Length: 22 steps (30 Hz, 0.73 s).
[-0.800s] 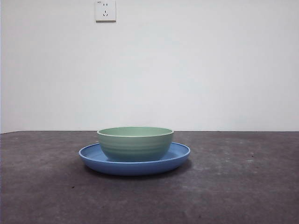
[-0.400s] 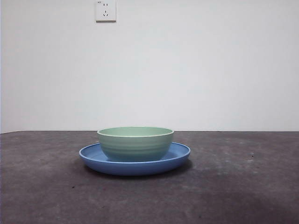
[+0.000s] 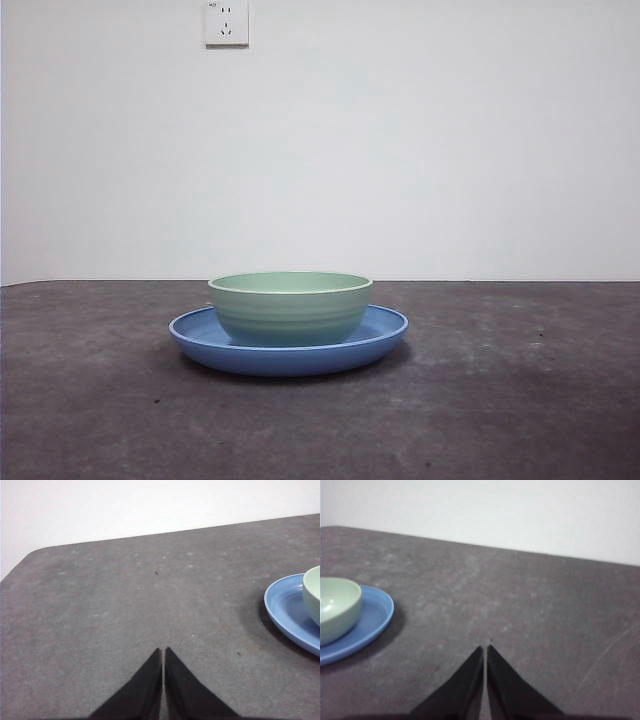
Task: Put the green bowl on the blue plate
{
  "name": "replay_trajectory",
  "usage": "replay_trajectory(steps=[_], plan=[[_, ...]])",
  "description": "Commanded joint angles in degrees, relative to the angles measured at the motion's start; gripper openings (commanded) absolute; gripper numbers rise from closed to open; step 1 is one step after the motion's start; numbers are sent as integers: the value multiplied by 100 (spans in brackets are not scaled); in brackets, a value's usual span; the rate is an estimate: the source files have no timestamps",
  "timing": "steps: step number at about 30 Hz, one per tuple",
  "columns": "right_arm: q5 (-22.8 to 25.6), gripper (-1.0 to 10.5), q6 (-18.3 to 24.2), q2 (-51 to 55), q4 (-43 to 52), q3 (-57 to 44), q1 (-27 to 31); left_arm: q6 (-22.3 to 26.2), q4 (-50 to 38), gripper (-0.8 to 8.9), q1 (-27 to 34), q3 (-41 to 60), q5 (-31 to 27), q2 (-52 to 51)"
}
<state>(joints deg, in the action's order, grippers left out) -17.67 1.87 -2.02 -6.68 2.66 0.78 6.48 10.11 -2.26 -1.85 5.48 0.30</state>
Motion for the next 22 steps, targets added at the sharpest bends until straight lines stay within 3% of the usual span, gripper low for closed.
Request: replay_trajectory(steps=[1, 10, 22], plan=[[186, 7, -155, 83, 105, -90, 0, -31, 44, 9, 4, 116, -9, -11], [1147, 7, -487, 181, -179, -203, -24, -31, 44, 9, 4, 116, -9, -11], [1305, 7, -592, 181, -208, -195, -26, -31, 44, 9, 4, 116, -9, -11]])
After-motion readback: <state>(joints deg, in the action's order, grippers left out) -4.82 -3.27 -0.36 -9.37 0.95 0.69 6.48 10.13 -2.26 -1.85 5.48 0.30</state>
